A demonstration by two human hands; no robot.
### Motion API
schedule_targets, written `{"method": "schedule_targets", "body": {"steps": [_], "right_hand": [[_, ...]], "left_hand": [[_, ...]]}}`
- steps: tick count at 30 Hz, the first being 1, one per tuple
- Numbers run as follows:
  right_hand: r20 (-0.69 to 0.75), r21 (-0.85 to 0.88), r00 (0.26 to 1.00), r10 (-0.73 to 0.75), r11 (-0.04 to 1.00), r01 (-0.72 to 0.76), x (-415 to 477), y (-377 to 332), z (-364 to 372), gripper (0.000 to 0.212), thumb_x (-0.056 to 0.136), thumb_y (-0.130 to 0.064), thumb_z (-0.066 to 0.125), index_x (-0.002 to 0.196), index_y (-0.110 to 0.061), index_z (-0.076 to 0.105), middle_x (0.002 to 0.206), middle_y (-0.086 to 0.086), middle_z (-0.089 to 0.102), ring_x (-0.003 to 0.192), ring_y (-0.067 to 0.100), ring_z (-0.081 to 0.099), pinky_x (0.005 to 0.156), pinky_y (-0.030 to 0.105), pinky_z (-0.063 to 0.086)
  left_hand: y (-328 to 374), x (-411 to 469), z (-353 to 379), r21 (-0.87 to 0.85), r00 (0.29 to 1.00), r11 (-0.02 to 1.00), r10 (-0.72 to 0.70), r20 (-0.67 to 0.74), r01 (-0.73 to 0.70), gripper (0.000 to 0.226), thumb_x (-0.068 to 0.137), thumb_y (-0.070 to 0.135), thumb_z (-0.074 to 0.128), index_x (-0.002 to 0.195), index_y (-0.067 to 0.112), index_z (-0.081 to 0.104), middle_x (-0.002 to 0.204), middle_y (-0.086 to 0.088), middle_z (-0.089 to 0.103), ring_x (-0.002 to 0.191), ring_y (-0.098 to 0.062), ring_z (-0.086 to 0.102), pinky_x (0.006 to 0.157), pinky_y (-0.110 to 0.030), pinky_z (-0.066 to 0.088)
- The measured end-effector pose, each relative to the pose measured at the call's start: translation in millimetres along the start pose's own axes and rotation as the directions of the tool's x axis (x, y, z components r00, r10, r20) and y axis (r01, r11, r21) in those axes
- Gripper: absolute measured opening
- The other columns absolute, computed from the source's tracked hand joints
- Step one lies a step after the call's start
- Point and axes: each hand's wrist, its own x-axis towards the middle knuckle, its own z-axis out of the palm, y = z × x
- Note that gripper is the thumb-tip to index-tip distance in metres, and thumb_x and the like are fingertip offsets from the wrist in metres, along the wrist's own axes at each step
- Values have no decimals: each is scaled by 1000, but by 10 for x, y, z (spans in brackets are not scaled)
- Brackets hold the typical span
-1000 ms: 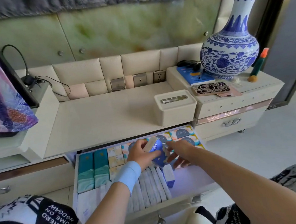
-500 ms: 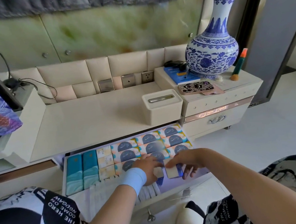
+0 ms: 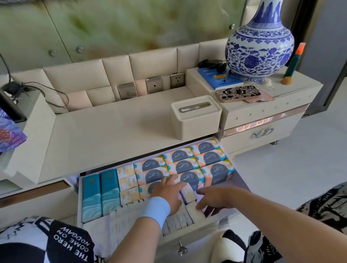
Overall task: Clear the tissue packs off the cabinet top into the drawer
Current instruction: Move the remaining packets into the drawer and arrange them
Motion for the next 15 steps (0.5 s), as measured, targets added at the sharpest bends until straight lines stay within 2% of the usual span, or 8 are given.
{"method": "schedule_targets", "body": {"steps": [1, 3, 7, 11, 13, 15], "right_hand": [[9, 35, 1000, -15, 999, 14, 56, 13, 40, 74, 89, -19, 68, 152, -22, 29, 119, 10, 66, 87, 21, 72, 79, 34, 58], [13, 71, 999, -44, 997, 43, 121, 11, 87, 63, 86, -8, 68, 143, -20, 43, 119, 16, 66, 98, 31, 71, 88, 43, 58], [-10, 207, 1000, -29, 978, 31, 125, -53, 141, 49, 88, 5, 59, 132, -16, 53, 120, 18, 65, 96, 34, 69, 83, 41, 60], [10, 144, 1000, 10, 990, -11, 109, -157, 206, 41, 90, 5, 52, 128, -9, 56, 112, 19, 65, 80, 27, 68, 67, 32, 59], [-1, 94, 1000, 18, 995, -18, 118, -199, 178, 37, 91, 3, 48, 125, -4, 58, 110, 19, 67, 80, 28, 70, 69, 35, 61], [-44, 100, 998, 46, 994, -42, 139, -222, 145, 35, 88, 5, 44, 119, 3, 61, 108, 25, 69, 83, 36, 73, 77, 46, 61]], "left_hand": [[-20, -5, 3, -3, 1000, 1000, -9, 3, 9, 64, 92, 26, 53, 149, 37, 28, 159, 1, 14, 144, -27, 16, 110, -45, 32], [-78, -18, 25, -4, 1000, 1000, -15, 12, 15, 64, 93, 30, 52, 150, 36, 25, 159, 0, 16, 144, -27, 17, 113, -46, 28], [-182, -81, 90, -11, 1000, 1000, -8, 11, 8, 61, 95, 34, 48, 151, 36, 23, 159, 3, 19, 144, -24, 20, 118, -43, 22], [-184, -113, 118, 3, 997, 999, 44, -55, -44, 63, 92, 53, 47, 149, 41, 24, 158, 4, 21, 143, -22, 20, 116, -44, 23], [-164, -122, 133, 49, 996, 996, 82, -37, -80, 67, 87, 61, 50, 148, 43, 27, 158, 4, 19, 143, -22, 19, 116, -45, 23], [-144, -122, 141, 62, 995, 993, 101, -6, -100, 66, 85, 61, 55, 145, 43, 33, 156, 3, 20, 141, -23, 22, 115, -43, 25]]}}
